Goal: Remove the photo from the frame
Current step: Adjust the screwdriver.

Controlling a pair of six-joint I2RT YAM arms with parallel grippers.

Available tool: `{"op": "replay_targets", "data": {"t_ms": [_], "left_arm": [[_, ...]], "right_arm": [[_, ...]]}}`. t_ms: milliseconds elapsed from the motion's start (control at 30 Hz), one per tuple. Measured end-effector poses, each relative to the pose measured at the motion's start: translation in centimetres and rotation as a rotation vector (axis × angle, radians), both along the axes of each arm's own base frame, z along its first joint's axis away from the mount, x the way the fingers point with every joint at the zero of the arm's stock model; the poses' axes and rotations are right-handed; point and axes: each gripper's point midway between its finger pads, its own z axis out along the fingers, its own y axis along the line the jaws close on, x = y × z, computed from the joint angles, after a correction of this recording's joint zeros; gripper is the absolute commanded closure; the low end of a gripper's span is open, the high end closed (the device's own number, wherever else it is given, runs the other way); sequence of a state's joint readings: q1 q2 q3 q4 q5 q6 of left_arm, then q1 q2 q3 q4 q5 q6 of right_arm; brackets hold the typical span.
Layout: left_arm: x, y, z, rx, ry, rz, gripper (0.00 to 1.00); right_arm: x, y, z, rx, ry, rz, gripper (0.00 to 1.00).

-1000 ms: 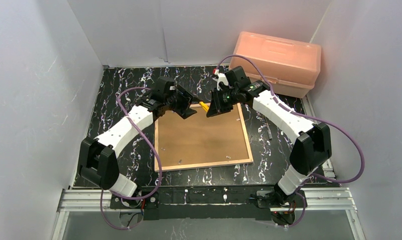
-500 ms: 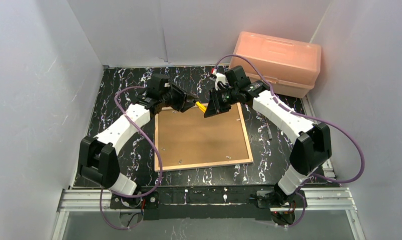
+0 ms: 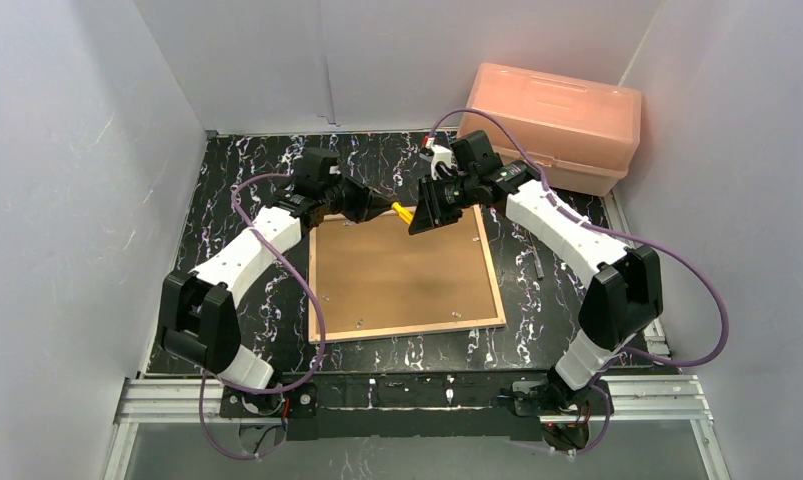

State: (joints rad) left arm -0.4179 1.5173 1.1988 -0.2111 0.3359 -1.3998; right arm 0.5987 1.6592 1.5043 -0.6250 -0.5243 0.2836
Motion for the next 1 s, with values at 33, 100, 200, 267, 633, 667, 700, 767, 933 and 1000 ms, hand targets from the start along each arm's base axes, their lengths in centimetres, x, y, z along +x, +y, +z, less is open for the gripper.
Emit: {"op": "replay_targets", "data": {"t_ms": [33, 100, 200, 267, 633, 667, 700, 767, 933, 1000], "left_arm": [[0.0, 0.0, 0.0, -0.003, 0.001, 0.0, 1.0], [0.0, -0.1, 0.1, -0.012, 0.008, 0.002, 1.0], [0.1, -0.4, 0.4, -0.048, 0.026, 0.023, 1.0], [0.4, -0.5, 0.3, -0.083, 0.047, 0.054, 1.0], [0.8, -0.7, -1.5, -0.262, 0.229, 0.302, 1.0], [0.9, -0.8, -1.3, -0.277, 0.232, 0.31, 1.0], [1.0, -0.9, -0.9, -0.297, 0.233, 0.318, 1.0], [1.2, -1.2, -0.2, -0.325, 0.235, 0.328, 1.0], [1.4, -1.3, 0.5, -0.359, 0.239, 0.347, 1.0], [1.5, -1.3, 0.6, -0.366, 0.244, 0.352, 1.0]], "right_arm": [[0.0, 0.0, 0.0, 0.0, 0.0, -0.001, 0.53], [0.2, 0.0, 0.2, 0.005, -0.007, -0.011, 0.38], [0.5, -0.2, 0.7, 0.011, -0.038, -0.041, 0.19], [0.8, -0.3, 1.3, 0.014, -0.066, -0.061, 0.14], [3.6, -0.4, 5.9, 0.105, -0.215, -0.223, 0.18], [3.9, -0.3, 6.1, 0.116, -0.227, -0.234, 0.18], [4.0, -0.4, 6.3, 0.125, -0.233, -0.25, 0.18], [4.3, -0.5, 6.3, 0.135, -0.243, -0.28, 0.18], [5.0, -1.0, 5.9, 0.132, -0.238, -0.353, 0.22], [5.2, -1.1, 5.9, 0.134, -0.23, -0.374, 0.24]]}}
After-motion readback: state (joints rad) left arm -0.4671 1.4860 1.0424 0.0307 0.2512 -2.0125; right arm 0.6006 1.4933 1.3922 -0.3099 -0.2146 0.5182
